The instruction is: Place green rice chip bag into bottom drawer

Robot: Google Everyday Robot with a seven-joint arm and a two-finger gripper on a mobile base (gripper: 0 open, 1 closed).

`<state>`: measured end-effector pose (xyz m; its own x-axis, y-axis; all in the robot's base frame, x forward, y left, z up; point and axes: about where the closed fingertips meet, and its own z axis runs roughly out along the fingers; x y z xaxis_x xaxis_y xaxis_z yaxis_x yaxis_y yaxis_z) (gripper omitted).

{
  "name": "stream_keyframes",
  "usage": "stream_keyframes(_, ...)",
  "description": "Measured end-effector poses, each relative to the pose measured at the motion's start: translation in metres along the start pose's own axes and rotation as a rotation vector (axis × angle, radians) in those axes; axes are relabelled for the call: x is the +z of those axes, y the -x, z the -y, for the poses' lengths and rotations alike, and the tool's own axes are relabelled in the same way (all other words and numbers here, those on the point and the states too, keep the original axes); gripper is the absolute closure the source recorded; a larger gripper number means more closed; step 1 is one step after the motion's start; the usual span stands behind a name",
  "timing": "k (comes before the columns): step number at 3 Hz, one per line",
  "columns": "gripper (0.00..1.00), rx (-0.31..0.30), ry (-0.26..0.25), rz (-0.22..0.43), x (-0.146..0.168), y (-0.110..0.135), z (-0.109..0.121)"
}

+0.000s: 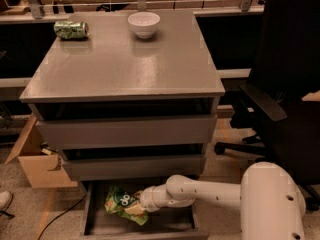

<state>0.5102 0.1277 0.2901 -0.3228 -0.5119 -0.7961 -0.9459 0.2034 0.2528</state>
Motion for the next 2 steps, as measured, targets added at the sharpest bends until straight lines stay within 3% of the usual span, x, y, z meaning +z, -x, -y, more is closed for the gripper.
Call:
stream_keyframes(1,1.00,-0.004,-0.002,0.017,0.0266,-0.0139,0.0133)
stream_keyframes(2,0.85,-0.001,-0.003,0.020,0.0308,-0.0163,0.0152)
